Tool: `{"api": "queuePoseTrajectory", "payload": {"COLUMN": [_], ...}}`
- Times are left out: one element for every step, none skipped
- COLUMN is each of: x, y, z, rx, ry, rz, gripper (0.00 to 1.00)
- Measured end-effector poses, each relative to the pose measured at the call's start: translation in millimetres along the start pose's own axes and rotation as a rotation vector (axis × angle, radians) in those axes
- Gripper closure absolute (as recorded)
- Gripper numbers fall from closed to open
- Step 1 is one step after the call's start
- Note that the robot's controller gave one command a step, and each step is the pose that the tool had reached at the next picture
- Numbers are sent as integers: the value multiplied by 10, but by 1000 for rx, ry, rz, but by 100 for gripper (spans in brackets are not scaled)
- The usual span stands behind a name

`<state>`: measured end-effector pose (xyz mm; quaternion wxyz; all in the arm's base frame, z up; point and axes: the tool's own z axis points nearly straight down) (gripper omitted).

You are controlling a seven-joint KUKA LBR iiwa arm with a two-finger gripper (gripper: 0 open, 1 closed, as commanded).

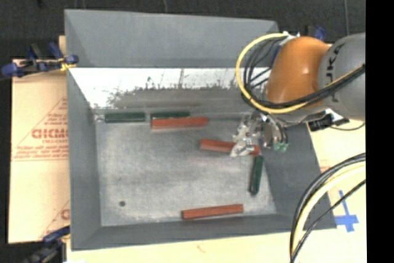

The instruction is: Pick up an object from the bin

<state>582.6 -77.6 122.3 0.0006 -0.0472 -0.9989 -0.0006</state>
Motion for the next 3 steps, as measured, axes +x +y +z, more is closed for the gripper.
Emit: {"api": "queuePoseTrajectory", "payload": {"x": [-8,-13,-13], "y": [-4,-4,-4], "z": [-204,-382,-529], "rx": [1,1,1], "ry": [-3,-5,-5], "rz": [1,1,2], "gripper": [100,100,100]}}
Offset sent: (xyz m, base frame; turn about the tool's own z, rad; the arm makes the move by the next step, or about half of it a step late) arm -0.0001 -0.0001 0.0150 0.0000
